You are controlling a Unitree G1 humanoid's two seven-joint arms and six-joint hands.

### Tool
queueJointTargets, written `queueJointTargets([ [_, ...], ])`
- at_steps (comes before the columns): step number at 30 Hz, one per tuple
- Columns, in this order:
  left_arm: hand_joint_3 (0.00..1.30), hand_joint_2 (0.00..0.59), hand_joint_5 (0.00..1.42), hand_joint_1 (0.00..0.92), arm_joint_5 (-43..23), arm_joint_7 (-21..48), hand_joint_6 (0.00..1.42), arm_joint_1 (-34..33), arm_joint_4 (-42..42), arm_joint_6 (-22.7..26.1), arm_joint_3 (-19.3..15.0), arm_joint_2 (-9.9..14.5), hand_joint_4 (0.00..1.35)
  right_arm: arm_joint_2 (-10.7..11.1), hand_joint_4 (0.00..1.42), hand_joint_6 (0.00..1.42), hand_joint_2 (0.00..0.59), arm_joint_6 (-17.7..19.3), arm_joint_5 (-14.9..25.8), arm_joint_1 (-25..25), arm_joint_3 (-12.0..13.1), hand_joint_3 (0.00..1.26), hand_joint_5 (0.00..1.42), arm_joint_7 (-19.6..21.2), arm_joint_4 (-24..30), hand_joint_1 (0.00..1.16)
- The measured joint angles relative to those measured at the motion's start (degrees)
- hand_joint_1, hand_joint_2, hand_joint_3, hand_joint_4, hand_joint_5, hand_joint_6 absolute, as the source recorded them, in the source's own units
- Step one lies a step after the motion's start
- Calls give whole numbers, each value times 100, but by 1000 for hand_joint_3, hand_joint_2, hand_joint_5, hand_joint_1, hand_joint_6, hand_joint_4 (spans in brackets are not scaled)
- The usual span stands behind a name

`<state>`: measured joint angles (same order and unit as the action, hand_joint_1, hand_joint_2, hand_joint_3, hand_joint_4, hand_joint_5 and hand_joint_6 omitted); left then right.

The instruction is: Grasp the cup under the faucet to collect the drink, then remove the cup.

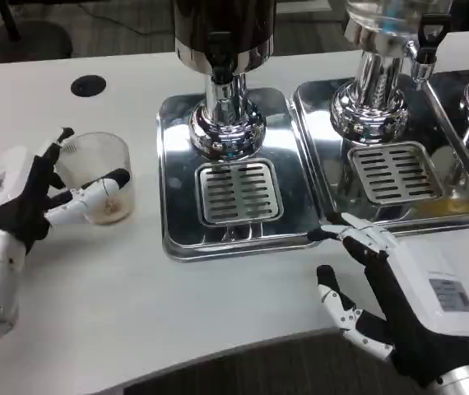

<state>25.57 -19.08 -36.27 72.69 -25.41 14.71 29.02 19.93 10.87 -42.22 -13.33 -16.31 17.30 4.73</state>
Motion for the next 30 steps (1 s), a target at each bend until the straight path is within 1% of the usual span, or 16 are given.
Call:
queueJointTargets([
  [2,124,69,420,262,0,7,628,-3,0,7,11,5,198,-1,174,374,500,25,38,0,1,348,184,-14,0,452],
  [4,133,83,430,332,2,15,639,-12,-1,12,28,7,208,-1,174,377,499,85,99,-1,8,348,185,-26,1,454],
  [7,134,82,439,360,6,15,660,-18,-4,17,64,15,208,-1,177,392,498,143,127,-2,25,348,193,-34,2,458],
  [10,139,83,463,368,8,15,688,-20,-14,17,103,22,216,-4,181,394,498,161,178,-7,43,352,194,-40,2,460],
  [13,152,94,477,364,2,15,719,-20,-24,14,121,24,227,-76,182,395,498,172,444,-51,108,355,194,-120,2,461],
  [14,186,114,525,370,-3,14,788,-19,-25,1,121,24,268,-97,183,396,498,172,479,-64,136,356,194,-137,1,462],
  [15,209,130,560,373,-4,10,835,-18,-25,-14,121,24,293,-98,184,398,498,172,483,-68,148,359,203,-141,2,463],
  [18,267,160,618,370,-10,-38,908,12,-25,-100,116,22,350,-98,185,399,498,173,480,-86,161,360,207,-170,9,464],
  [22,348,178,707,364,-9,-128,1020,61,-25,-230,108,20,427,-105,187,400,498,174,482,-112,174,361,209,-181,12,465],
  [27,379,191,744,359,-9,-190,1058,97,-22,-288,90,12,461,-112,187,401,498,175,484,-126,199,361,209,-198,23,466],
  [30,431,197,834,357,-9,-271,1165,113,-20,-306,70,12,529,-113,187,403,498,179,478,-134,200,361,210,-198,25,467],
])
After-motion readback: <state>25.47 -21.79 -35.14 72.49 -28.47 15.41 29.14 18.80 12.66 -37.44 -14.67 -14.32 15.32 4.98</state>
